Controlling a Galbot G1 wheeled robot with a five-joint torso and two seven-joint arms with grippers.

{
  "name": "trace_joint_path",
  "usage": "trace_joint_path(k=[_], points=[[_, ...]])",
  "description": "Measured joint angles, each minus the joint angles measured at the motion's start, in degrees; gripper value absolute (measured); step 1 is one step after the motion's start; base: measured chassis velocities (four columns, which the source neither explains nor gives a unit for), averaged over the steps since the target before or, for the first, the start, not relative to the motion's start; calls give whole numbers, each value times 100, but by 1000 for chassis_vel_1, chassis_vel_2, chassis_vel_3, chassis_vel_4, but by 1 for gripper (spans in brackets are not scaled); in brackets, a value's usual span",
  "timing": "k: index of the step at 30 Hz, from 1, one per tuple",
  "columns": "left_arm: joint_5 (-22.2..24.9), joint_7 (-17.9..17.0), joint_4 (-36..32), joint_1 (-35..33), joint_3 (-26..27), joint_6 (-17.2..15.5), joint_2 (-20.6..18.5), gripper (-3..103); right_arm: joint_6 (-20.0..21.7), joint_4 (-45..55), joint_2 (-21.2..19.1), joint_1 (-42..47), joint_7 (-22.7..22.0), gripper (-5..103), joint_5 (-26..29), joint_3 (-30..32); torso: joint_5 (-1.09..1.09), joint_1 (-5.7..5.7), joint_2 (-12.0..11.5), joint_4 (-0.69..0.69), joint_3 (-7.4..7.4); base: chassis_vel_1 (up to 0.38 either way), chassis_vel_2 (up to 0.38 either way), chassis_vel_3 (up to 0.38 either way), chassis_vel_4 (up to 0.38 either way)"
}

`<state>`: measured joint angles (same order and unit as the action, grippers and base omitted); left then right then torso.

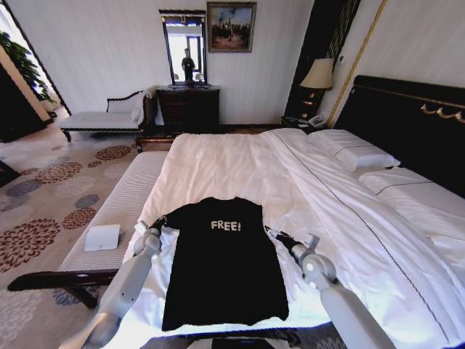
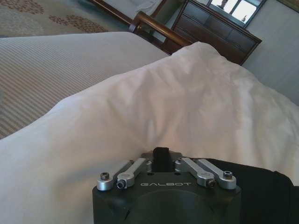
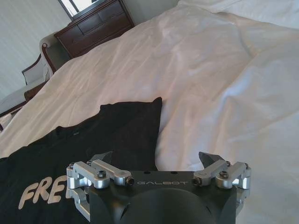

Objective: Fold the clothes on the bed.

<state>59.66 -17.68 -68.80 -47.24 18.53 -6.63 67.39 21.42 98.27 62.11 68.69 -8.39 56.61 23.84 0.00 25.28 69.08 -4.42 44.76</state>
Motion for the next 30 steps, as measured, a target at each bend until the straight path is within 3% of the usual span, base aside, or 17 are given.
trace_joint_path(k=[3,6,24,30], points=[[-8,-9,-37,-33,11,27,-1,6,4,10,17,2,-13,100,27,2,0,0,0,0,0,0,0,0,0],[-30,-48,-79,-49,12,30,-4,1,5,9,34,4,-25,100,36,1,0,0,0,0,0,0,0,0,0],[-229,-137,-489,-178,36,85,-115,1,6,27,172,67,-14,100,-10,-15,0,0,1,1,0,0,0,0,0],[-853,-184,-912,-182,-173,136,-49,1,-2,-25,246,58,3,100,-25,-23,0,0,1,-1,0,0,0,0,0]])
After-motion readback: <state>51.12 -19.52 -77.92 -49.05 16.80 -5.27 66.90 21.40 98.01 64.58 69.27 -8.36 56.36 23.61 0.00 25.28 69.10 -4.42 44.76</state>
